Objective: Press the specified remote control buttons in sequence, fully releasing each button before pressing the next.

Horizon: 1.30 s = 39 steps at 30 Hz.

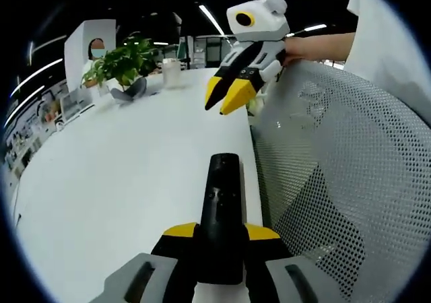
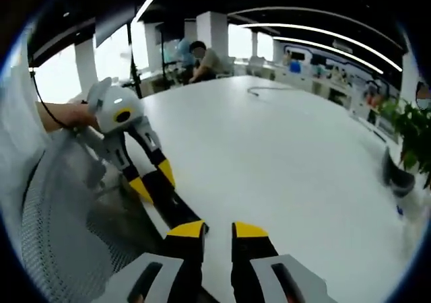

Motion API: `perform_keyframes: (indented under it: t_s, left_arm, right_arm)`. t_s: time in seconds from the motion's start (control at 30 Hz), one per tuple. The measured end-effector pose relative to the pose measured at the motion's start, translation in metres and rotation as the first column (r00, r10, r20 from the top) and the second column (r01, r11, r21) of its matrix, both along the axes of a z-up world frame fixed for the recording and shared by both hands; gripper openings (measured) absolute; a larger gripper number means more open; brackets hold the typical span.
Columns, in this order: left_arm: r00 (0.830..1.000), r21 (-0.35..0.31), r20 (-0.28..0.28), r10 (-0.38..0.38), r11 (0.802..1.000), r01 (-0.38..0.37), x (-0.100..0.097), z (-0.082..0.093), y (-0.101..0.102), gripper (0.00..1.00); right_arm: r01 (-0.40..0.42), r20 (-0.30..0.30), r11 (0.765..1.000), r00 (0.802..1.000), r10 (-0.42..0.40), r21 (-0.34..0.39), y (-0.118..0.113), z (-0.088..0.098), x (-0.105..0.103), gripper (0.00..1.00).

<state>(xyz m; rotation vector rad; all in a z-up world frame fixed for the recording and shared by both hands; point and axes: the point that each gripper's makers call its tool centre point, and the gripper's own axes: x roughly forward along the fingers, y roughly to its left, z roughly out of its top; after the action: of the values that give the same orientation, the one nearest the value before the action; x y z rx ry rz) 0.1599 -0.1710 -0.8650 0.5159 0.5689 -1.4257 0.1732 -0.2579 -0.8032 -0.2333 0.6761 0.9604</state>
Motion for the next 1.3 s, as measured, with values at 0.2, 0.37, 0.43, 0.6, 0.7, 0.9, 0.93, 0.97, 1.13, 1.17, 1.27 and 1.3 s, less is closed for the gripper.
perform_keyframes:
  t_s: [0.2,0.37,0.43,0.6,0.7,0.9,0.93,0.97,1.13,1.17,1.27,1.3]
  left_arm:
    - [1.0,-0.001,0.0,-0.002,1.0,0.002,0.0,0.0,0.0,0.24]
    - [1.0,0.001,-0.004,0.005,1.0,-0.005,0.0,0.0,0.0,0.24]
    - [1.0,0.001,-0.006,0.007,1.0,-0.007,0.0,0.0,0.0,0.24]
    - [1.0,0.003,-0.007,0.009,1.0,-0.009,0.0,0.0,0.0,0.25]
    - [1.0,0.004,-0.008,0.01,1.0,-0.01,0.0,0.0,0.0,0.25]
    - [1.0,0.005,-0.009,0.012,1.0,-0.012,0.001,0.0,0.0,0.25]
    - [1.0,0.005,-0.009,0.012,1.0,-0.012,0.001,0.0,0.0,0.25]
    - [1.0,0.005,-0.009,0.013,1.0,-0.013,0.001,0.0,0.0,0.25]
    - [1.0,-0.001,-0.017,0.019,1.0,-0.019,0.001,0.0,0.0,0.25]
    - [1.0,-0.002,-0.018,0.02,1.0,-0.02,0.001,0.0,0.0,0.25]
    - [1.0,-0.003,-0.019,0.021,1.0,-0.021,0.001,0.0,-0.001,0.25]
    - [1.0,-0.003,-0.018,0.02,1.0,-0.02,0.002,0.0,-0.001,0.25]
  right_arm:
    - [-0.182,-0.039,0.972,0.983,0.178,-0.147,0.004,-0.018,-0.014,0.0]
    - [-0.26,-0.078,0.949,0.965,0.25,-0.18,0.012,-0.024,-0.017,0.0]
    - [-0.293,-0.077,0.929,0.956,0.283,-0.227,0.01,-0.028,-0.016,0.0]
    - [-0.381,-0.112,0.872,0.924,0.365,-0.305,0.012,-0.04,-0.017,0.0]
    - [-0.408,-0.117,0.848,0.913,0.392,-0.339,0.013,-0.045,-0.016,0.0]
    - [-0.461,-0.142,0.795,0.885,0.443,-0.394,0.014,-0.054,-0.012,0.0]
    - [-0.471,-0.137,0.781,0.878,0.458,-0.41,0.015,-0.055,-0.011,0.0]
    - [-0.477,-0.132,0.776,0.874,0.467,-0.413,0.016,-0.055,-0.01,0.0]
    - [-0.527,-0.151,0.714,0.839,0.522,-0.461,0.018,-0.056,-0.012,0.0]
    - [-0.539,-0.154,0.697,0.829,0.537,-0.473,0.017,-0.057,-0.012,0.0]
    - [-0.557,-0.164,0.67,0.814,0.557,-0.492,0.018,-0.058,-0.012,0.0]
    - [-0.56,-0.167,0.666,0.812,0.559,-0.494,0.018,-0.058,-0.012,0.0]
